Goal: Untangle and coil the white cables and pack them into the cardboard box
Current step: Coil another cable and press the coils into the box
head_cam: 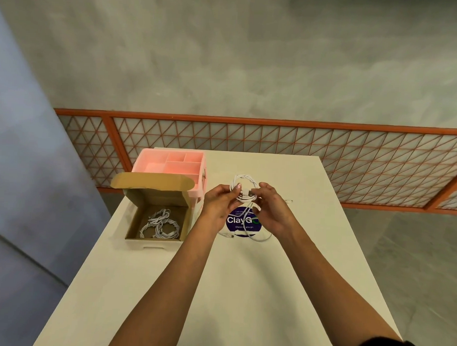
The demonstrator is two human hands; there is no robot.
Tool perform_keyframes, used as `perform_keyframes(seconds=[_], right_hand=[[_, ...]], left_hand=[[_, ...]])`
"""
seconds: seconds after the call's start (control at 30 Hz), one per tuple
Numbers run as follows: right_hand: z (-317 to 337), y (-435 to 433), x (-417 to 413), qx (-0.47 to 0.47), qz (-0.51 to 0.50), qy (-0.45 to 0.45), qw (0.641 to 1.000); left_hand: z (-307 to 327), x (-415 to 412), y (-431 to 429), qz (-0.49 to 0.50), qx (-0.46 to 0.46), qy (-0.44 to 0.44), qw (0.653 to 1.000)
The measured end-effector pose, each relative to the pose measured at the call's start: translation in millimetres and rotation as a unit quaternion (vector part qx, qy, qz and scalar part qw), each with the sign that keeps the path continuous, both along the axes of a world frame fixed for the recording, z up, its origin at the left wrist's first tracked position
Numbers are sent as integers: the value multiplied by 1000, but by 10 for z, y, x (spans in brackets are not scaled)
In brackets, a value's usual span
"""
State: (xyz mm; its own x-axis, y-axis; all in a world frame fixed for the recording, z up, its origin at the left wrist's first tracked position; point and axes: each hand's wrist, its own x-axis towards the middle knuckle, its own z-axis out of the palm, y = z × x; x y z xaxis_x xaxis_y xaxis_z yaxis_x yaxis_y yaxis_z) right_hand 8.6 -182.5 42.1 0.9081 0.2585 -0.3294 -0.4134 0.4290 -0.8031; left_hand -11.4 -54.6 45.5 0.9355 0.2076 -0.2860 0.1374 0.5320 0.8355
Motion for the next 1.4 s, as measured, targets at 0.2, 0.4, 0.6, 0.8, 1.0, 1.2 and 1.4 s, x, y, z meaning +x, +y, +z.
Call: perform_keyframes(seconds=[0.2, 0.4, 0.6, 0.8, 1.0, 1.2, 1.4], right_hand=[[-34, 23, -20, 48, 7, 24, 999], [-169, 64, -10, -2, 22, -3, 1000], [-258, 178, -12, -78, -1, -20, 997], [-308, 342, -58, -59, -1, -7, 998], [-284, 564, -104, -26, -53, 9, 998], [-237, 776, -142, -49, -5, 1, 999], [-284, 991, -187, -88, 66, -7, 994]], left_hand=[[-18, 13, 45, -8, 13, -26, 1000], [-118, 24, 169, -7, 16, -19, 1000], [-256, -20, 299, -25, 26, -10, 999], [-329, -85, 504, -9, 41, 2, 999], [-340, -97, 661, -27, 11, 27, 999], [-383, -145, 893, -9, 9, 21, 1000], [-387, -250, 1115, -46, 63, 38, 996]])
